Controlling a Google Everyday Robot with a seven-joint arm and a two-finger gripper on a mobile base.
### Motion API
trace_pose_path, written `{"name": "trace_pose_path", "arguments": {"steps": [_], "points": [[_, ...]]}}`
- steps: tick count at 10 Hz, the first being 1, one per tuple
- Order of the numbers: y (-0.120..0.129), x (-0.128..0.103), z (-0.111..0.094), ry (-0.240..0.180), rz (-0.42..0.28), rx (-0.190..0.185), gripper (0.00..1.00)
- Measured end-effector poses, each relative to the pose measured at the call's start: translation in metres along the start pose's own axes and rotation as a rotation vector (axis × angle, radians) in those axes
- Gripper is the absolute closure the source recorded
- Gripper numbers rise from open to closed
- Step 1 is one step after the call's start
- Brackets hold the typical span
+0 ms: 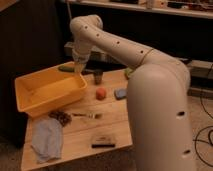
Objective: Place pepper in paper cup
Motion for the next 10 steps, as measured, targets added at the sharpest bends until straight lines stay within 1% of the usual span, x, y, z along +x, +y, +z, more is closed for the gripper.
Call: {"name": "trace_pose_path", "arguments": {"steps": [3, 5, 6, 7, 8, 9, 10], "points": [[0.036, 0.037, -0.031, 0.071, 0.135, 0.010, 1.00], [0.060, 0.055, -0.048, 0.112, 0.227, 0.027, 1.00], [0.075, 0.063, -0.057, 0.133, 0.281, 0.040, 1.00], [0.094, 0.074, -0.067, 0.153, 0.360, 0.059, 1.00], [0.108, 0.084, -0.075, 0.169, 0.434, 0.080, 1.00], [0.118, 0.093, -0.081, 0.182, 0.508, 0.100, 1.00], [0.125, 0.098, -0.084, 0.189, 0.556, 0.111, 1.00]]}}
